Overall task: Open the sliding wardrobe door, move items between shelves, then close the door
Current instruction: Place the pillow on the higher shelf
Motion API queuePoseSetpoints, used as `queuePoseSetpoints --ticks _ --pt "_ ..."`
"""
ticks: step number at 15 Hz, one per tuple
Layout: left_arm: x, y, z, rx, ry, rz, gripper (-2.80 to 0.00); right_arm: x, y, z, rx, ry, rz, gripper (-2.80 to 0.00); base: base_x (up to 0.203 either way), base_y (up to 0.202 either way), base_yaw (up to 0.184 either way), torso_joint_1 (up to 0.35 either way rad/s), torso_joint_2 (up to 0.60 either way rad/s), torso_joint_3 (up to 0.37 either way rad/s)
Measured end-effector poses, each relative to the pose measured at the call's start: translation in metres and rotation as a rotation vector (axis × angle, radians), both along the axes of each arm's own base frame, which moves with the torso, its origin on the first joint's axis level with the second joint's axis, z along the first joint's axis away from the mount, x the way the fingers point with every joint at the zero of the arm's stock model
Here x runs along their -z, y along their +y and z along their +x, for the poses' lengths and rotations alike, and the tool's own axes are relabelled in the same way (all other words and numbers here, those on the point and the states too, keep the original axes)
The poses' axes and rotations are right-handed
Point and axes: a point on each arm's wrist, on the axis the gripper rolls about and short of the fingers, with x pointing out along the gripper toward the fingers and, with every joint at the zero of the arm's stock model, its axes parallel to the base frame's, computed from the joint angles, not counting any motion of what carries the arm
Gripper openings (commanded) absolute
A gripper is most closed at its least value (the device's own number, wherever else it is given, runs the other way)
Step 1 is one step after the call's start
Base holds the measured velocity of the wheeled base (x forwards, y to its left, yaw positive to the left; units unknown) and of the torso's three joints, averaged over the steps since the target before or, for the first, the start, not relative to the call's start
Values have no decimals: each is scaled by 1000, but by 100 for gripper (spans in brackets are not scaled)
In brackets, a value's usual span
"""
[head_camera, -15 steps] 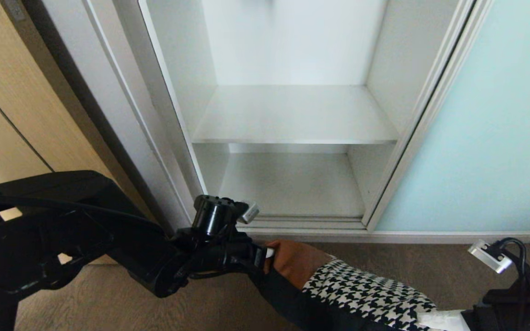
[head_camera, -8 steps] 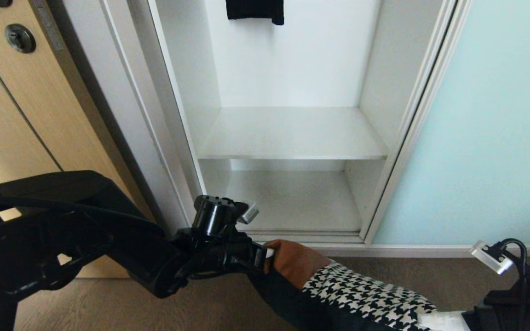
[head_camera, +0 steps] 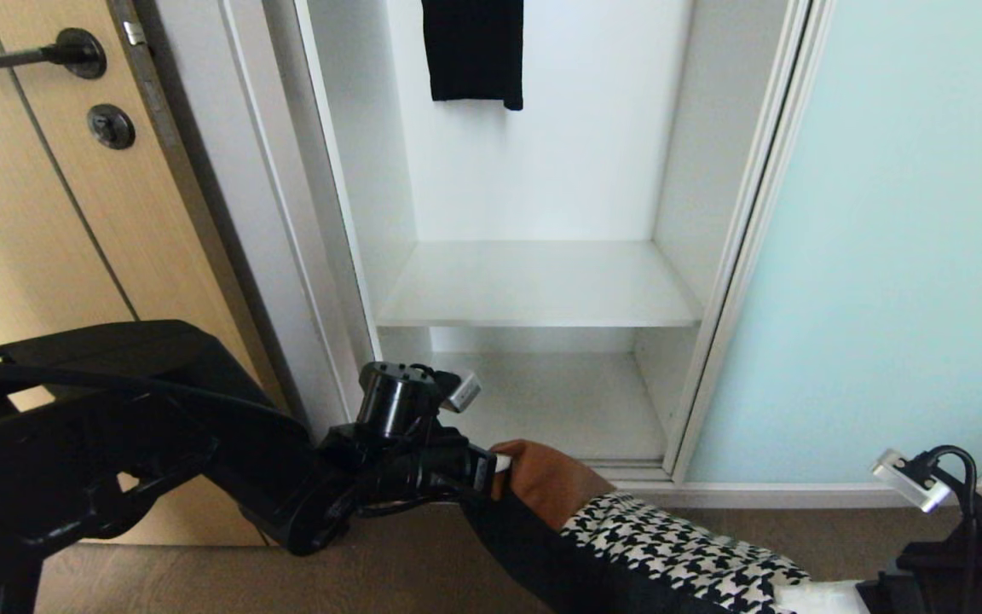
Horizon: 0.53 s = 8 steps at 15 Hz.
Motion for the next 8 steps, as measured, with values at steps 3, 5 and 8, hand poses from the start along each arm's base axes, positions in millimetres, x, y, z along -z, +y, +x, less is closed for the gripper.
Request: queuePoseSetpoints --ticks 3,5,8 --pt "4 0 0 -9 4 8 -280 0 0 0 0 1 0 -280 0 0 0 2 0 203" --pt "4 0 0 -9 5 9 -280 0 0 0 0 1 0 -280 0 0 0 5 4 195" --pt "3 0 0 -9 -1 9 -280 0 0 0 0 0 0 -280 0 0 0 3 0 204"
